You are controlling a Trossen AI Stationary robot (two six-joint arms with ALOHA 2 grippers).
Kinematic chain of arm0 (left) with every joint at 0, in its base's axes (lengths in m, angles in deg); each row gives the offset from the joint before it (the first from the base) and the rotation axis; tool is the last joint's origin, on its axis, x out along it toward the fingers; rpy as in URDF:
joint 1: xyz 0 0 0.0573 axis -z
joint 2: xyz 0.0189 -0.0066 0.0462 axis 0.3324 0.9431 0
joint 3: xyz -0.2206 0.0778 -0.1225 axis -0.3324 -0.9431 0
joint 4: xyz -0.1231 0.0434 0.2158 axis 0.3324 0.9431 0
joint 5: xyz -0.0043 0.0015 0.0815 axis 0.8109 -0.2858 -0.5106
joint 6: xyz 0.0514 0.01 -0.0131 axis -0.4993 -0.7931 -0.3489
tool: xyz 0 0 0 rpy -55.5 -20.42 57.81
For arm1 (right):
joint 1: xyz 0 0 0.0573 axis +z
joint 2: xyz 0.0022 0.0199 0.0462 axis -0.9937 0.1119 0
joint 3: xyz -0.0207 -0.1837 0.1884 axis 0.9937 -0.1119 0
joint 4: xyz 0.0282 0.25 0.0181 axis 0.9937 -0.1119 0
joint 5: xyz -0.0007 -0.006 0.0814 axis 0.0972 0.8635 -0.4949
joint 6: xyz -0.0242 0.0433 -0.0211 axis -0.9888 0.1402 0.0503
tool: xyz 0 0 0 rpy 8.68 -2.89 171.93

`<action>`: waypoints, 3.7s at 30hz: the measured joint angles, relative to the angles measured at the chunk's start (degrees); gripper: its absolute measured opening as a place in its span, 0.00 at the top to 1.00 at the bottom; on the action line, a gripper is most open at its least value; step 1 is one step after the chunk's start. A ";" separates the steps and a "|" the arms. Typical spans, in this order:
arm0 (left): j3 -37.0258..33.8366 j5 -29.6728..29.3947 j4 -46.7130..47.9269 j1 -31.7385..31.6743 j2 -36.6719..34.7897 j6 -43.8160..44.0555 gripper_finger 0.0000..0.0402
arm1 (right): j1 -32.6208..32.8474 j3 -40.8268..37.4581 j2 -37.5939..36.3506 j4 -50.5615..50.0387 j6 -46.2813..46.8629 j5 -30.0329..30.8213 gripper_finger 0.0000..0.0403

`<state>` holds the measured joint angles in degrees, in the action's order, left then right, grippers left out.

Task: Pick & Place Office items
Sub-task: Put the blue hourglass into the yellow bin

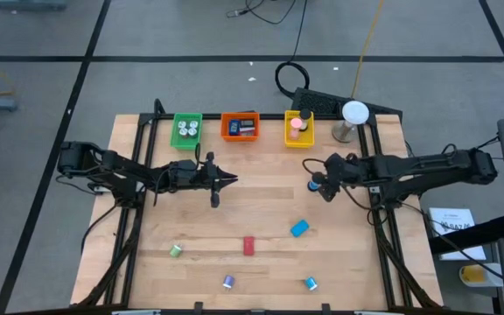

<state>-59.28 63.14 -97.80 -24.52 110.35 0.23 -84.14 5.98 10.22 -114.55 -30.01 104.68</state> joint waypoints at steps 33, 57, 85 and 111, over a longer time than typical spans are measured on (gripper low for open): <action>0.00 0.00 0.04 -0.02 0.00 0.00 0.88 | -0.64 -5.53 2.57 18.24 -10.26 10.44 0.06; 0.00 0.00 0.04 0.00 0.00 0.00 0.88 | -7.12 -21.38 2.57 49.59 -14.26 10.51 0.40; 0.00 0.02 0.05 0.00 0.00 0.02 0.88 | -31.55 -9.67 9.24 59.20 -30.05 2.67 0.50; 0.00 0.00 0.06 0.00 0.00 0.01 0.88 | -37.97 -9.67 27.09 75.29 -34.19 -1.84 0.50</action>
<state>-59.28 63.14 -97.74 -24.52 110.35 0.23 -122.11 -3.69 37.31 -39.26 -64.21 102.84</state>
